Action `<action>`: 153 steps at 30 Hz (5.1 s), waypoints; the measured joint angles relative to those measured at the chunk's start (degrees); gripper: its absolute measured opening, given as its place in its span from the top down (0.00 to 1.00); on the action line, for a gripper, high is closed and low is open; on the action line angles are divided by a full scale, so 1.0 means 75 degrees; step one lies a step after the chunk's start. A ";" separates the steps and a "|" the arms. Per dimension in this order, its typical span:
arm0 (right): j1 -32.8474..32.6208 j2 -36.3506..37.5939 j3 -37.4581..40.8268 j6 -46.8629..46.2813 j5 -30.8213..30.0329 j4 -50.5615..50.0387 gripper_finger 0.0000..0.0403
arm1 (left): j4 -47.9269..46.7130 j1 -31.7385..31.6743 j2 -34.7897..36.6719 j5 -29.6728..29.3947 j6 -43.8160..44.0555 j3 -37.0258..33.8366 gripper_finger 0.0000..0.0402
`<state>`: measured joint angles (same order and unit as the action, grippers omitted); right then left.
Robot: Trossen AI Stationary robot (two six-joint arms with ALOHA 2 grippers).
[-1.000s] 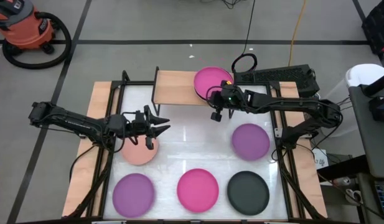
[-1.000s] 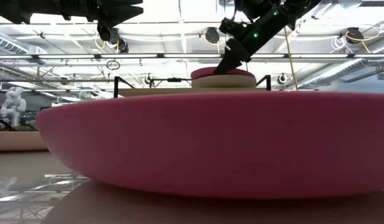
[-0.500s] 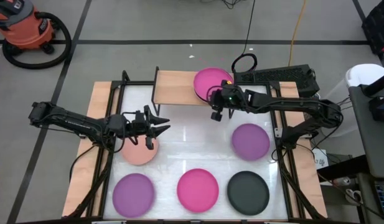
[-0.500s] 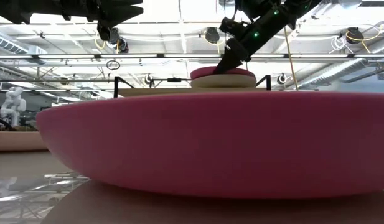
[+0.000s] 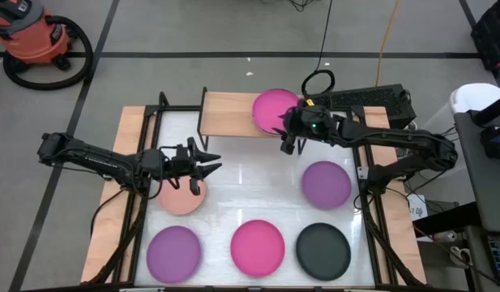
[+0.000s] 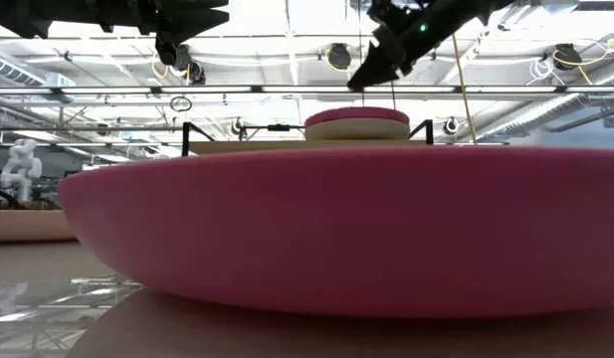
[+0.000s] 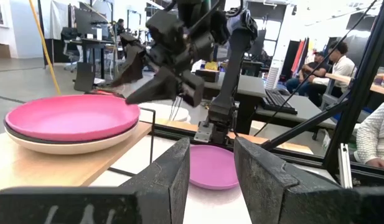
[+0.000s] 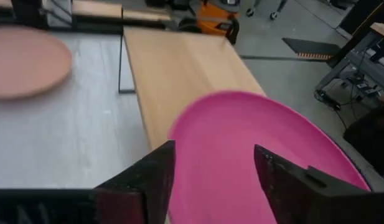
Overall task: Place and stack plates onto a shelf
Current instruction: Stack the top pink plate on top of the black plate on the shelf, then stack the orange plate on top of the pink plate on the shelf
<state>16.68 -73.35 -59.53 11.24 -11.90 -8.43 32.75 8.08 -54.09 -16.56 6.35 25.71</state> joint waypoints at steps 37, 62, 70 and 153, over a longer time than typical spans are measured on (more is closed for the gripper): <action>-0.3713 0.0173 0.0759 -0.1502 -0.0681 0.0517 0.44 | -0.1755 -0.0022 -0.0003 -0.0117 -0.0680 0.0006 0.68; -0.5402 0.1595 0.2425 -0.0998 -0.2419 0.2932 0.44 | -0.7512 0.1594 -0.2433 -0.0801 -0.0445 0.2937 0.68; -0.5819 0.1610 0.2425 -0.1001 -0.2415 0.2923 0.44 | -1.0144 0.1513 -0.3464 -0.0323 0.4230 0.3893 0.68; -0.6058 0.2701 0.2425 0.0603 -0.2414 0.4914 0.45 | -0.8967 -0.1473 -0.5143 -0.0185 -0.5462 0.8043 0.98</action>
<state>-28.75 -53.09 -41.34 15.76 -30.00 28.42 -34.50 -2.97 -92.66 -17.94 -34.62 86.04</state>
